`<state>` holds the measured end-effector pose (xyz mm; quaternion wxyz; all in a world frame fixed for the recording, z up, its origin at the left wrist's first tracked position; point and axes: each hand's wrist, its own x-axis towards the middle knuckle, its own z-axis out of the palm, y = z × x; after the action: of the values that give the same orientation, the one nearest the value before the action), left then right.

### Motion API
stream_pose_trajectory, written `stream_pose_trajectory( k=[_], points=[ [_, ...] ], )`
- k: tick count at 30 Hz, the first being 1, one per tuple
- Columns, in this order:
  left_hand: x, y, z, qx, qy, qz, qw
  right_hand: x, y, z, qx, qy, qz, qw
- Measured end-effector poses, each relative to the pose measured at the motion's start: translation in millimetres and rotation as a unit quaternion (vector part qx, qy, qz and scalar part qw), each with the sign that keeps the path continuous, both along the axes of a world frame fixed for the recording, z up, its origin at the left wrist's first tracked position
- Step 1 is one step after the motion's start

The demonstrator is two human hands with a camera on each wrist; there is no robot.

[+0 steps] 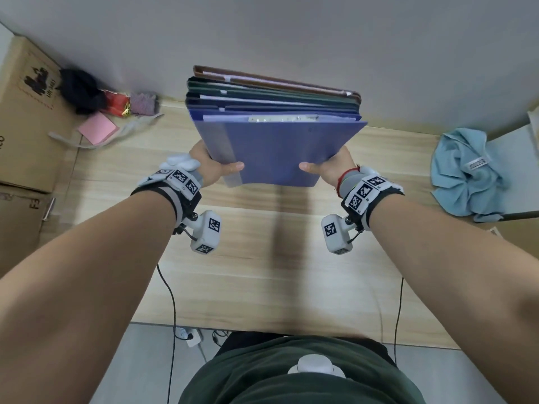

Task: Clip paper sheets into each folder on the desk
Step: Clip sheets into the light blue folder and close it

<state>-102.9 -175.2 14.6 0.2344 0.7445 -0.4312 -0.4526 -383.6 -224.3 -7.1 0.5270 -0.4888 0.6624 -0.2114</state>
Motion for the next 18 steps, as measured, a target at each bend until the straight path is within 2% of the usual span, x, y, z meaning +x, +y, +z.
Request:
stream_pose_trajectory(
  k=[4, 6, 8, 11, 13, 18],
  points=[
    [16, -13, 7, -0.009, 0.014, 0.012, 1.000, 12, -7, 10, 0.008, -0.037, 0.029, 0.999],
    [30, -16, 2, 0.029, 0.039, 0.023, 0.999, 25, -7, 8, 0.052, -0.055, 0.051, 0.996],
    [45, -16, -9, 0.089, 0.021, 0.028, 0.995, 38, -5, -2, 0.120, -0.057, 0.059, 0.989],
    [73, -17, -52, 0.172, -0.029, 0.035, 0.984, 56, 0, -27, 0.201, -0.024, 0.060, 0.977],
    [97, -23, -104, 0.197, -0.032, 0.034, 0.979, 65, -1, -45, 0.229, 0.002, 0.059, 0.972],
    [110, -39, -135, 0.205, -0.045, 0.047, 0.977, 78, -19, -70, 0.251, 0.052, 0.036, 0.966]
  ],
)
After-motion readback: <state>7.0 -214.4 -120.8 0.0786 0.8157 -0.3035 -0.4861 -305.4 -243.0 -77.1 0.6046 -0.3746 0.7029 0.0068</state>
